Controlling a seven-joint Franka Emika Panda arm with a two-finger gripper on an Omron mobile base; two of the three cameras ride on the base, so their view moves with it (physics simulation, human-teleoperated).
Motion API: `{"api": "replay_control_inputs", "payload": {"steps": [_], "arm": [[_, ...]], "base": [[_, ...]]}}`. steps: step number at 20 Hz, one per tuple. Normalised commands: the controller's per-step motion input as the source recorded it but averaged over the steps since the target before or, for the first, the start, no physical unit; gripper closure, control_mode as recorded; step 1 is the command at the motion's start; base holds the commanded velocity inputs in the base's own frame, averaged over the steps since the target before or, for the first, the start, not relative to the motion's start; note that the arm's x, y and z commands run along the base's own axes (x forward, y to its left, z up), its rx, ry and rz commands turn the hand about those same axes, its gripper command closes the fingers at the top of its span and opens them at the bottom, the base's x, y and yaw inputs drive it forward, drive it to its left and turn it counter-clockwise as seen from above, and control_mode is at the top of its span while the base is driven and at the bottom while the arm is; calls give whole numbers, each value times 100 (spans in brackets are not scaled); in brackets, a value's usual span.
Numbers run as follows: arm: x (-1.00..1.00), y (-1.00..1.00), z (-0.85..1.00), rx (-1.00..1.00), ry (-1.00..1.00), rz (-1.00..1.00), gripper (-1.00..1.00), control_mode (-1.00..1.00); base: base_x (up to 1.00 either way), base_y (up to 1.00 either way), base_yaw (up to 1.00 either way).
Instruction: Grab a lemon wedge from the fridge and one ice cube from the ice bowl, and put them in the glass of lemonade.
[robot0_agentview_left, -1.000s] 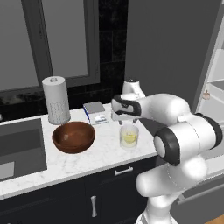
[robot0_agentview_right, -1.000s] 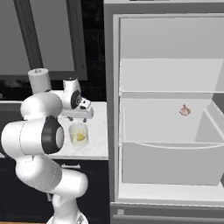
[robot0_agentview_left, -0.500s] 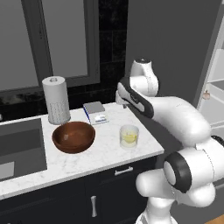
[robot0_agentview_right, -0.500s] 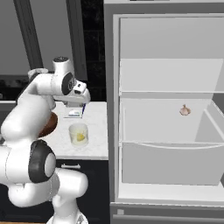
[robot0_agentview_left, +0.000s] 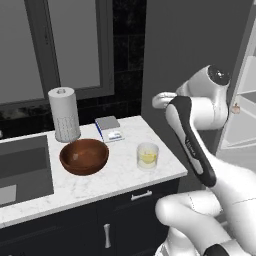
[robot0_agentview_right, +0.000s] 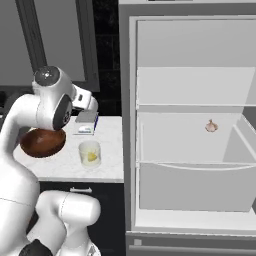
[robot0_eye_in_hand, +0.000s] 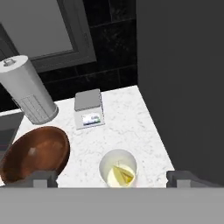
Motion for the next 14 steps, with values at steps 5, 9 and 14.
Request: {"api": "replay_control_inputs", "payload": {"steps": [5, 9, 14], "arm": [[-81, -6, 59, 4, -73, 0, -100, -100], [6, 5, 0, -3, 3, 0, -100, -100], [-68, 4, -6, 1, -29, 3, -100, -100]], "base": [[0, 0, 0], [0, 0, 0], [0, 0, 0]]}}
